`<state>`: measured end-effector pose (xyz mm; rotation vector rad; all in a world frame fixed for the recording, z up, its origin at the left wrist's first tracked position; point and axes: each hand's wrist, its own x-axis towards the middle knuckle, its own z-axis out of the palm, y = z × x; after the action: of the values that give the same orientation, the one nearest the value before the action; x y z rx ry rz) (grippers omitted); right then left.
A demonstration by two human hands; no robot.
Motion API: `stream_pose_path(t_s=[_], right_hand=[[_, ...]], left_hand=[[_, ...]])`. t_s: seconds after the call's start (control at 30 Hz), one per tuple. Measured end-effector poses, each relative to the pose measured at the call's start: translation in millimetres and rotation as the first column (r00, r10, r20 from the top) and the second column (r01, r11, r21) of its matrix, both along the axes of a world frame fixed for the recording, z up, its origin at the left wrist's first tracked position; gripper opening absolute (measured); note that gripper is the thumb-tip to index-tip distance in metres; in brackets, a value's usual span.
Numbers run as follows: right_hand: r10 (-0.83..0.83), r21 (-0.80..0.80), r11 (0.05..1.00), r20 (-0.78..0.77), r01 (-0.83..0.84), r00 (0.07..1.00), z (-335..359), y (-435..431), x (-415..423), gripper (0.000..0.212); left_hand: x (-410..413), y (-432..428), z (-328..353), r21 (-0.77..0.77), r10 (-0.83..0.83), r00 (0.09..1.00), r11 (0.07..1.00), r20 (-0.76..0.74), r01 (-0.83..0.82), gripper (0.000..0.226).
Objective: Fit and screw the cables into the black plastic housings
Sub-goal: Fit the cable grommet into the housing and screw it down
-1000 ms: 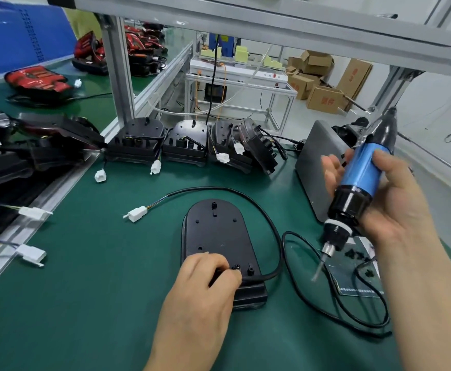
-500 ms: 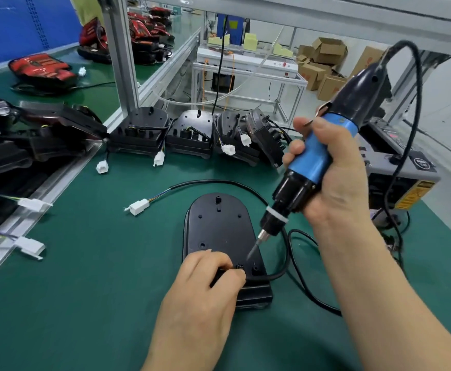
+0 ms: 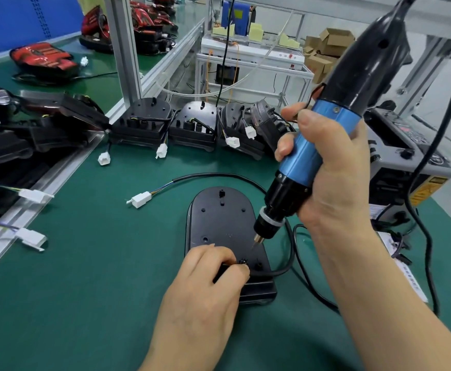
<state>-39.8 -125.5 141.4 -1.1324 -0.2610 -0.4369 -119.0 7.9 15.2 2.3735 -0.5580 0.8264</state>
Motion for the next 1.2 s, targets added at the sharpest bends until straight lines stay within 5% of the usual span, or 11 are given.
stream_pose_path(t_s=[1.2], right_hand=[[0.160, -0.199, 0.970, 0.075, -0.142, 0.984, -1, 16, 2, 0.022]], left_hand=[[-2, -1, 6, -0.042, -0.018, 0.998, 0.999, -0.064, 0.015, 0.025]])
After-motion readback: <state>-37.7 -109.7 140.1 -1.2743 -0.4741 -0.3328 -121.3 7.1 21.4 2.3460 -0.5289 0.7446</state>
